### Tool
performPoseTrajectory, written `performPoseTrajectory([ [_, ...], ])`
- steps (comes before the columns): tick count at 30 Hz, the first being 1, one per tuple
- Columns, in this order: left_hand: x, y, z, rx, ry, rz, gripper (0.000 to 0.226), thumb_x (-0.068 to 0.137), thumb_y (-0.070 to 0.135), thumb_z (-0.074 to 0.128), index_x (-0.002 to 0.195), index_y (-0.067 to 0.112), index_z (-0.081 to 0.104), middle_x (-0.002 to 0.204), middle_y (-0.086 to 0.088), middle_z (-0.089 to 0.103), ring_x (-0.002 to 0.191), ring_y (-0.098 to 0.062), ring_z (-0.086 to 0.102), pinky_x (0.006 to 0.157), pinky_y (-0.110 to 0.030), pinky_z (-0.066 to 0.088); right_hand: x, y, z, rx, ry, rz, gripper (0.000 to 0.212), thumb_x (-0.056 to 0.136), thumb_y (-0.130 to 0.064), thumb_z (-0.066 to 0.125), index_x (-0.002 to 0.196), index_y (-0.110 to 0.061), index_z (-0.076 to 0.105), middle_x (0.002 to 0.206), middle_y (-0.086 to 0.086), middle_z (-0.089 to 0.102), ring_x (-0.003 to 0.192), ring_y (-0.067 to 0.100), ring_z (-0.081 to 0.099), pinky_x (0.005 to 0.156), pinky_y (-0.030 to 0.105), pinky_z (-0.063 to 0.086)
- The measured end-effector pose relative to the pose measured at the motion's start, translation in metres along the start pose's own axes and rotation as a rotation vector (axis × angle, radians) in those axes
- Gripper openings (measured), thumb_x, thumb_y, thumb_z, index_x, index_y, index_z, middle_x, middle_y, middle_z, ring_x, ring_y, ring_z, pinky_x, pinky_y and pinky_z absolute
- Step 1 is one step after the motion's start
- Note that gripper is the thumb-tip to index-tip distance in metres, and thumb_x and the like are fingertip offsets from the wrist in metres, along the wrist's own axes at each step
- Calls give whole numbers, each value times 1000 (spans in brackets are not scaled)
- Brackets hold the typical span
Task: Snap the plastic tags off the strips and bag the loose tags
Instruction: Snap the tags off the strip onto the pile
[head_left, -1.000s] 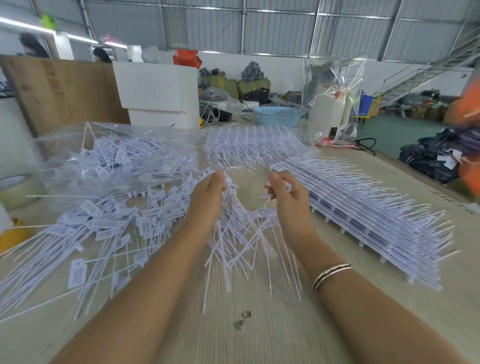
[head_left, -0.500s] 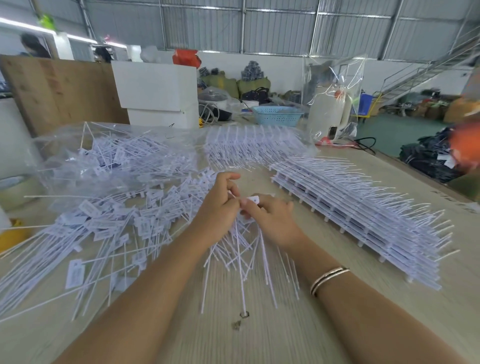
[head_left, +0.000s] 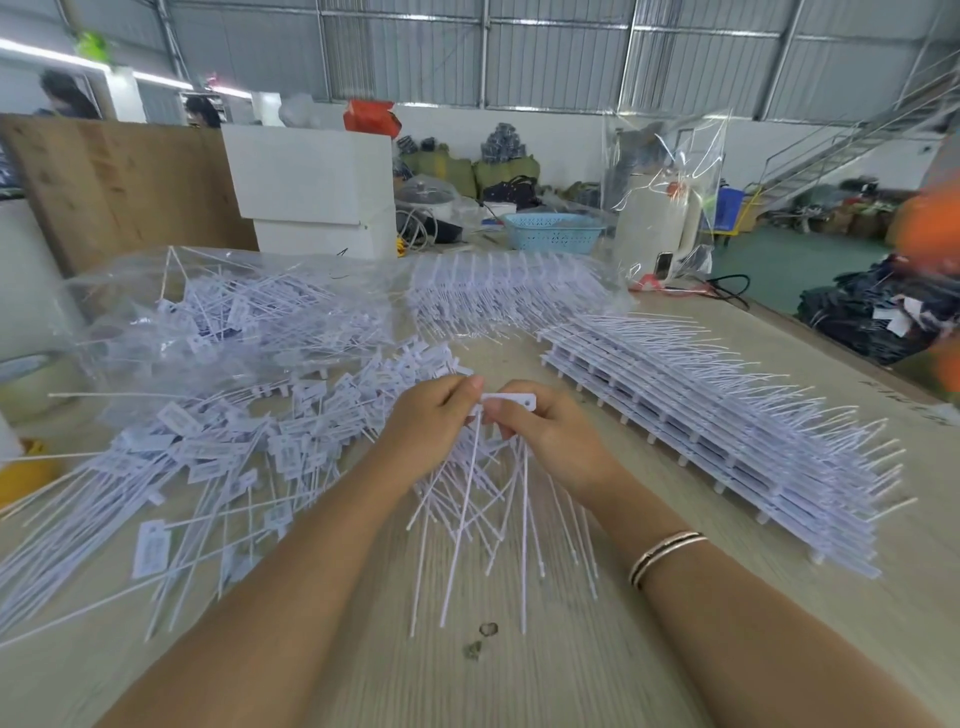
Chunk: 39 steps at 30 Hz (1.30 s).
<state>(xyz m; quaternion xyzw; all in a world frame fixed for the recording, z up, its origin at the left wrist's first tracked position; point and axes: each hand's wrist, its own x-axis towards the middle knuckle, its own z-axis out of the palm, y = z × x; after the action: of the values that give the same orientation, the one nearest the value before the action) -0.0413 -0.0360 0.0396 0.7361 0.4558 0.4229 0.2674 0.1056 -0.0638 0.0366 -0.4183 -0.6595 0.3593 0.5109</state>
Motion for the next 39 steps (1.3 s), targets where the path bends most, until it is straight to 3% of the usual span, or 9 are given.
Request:
performPoseTrajectory([
  [6,5,7,5,-668,109,-319,41,100,36,39,64,18,43,46,11,38,44,-7,33,49,-20,30,3,-1,4,60,226,-161,21,95,-9,53,75,-7,62,58,-9,45,58,10,41,57,14,34],
  [10,8,-7,-12,-211,205,-121,45,96,43,45,58,20,39,43,13,40,39,-1,35,45,-12,31,4,6,-9,92,268,-68,29,96,-16,52,67,-12,50,59,-9,46,59,7,42,61,9,37],
  [13,17,-10,-16,-6,231,-34,46,89,43,58,59,10,50,46,9,36,38,-4,34,44,-15,29,16,16,-7,-99,232,90,27,93,-28,56,69,-21,46,64,-9,47,61,4,44,74,24,36],
  [18,35,-9,-6,276,217,-52,49,89,49,55,74,2,58,63,-7,52,61,-23,52,56,-32,36,34,34,1,-687,333,221,40,85,-62,50,108,-29,49,90,-11,55,100,13,49,90,34,21],
  [25,51,-12,-18,711,248,-61,43,93,58,39,92,17,54,84,0,61,76,-24,60,66,-34,46,30,12,-30,-921,258,270,50,92,-53,44,127,-17,44,127,5,53,115,27,51,94,42,37],
  [28,45,-18,-22,718,259,-13,37,96,50,39,91,17,53,75,-1,62,64,-23,56,53,-29,38,11,-1,-39,-1001,54,507,78,84,-69,41,138,-13,29,126,10,54,104,29,56,83,41,44],
  [31,39,-20,-18,678,239,-29,31,100,40,38,94,14,53,69,-3,59,60,-23,53,51,-29,35,-4,-11,-26,-1142,-63,589,107,72,-87,35,148,-14,15,139,11,46,121,31,51,87,42,42],
  [37,22,-17,-16,405,257,57,21,99,30,38,92,16,51,72,4,52,60,-12,48,51,-28,30,15,-14,19,-1186,-126,630,118,62,-95,24,149,-17,11,114,10,62,84,24,56,51,29,28],
  [39,15,-19,-23,356,248,30,21,99,29,38,91,16,52,71,4,52,61,-13,49,53,-30,35,24,-11,26,-1138,-120,624,119,63,-95,25,150,-16,9,120,12,60,96,27,58,55,31,31],
])
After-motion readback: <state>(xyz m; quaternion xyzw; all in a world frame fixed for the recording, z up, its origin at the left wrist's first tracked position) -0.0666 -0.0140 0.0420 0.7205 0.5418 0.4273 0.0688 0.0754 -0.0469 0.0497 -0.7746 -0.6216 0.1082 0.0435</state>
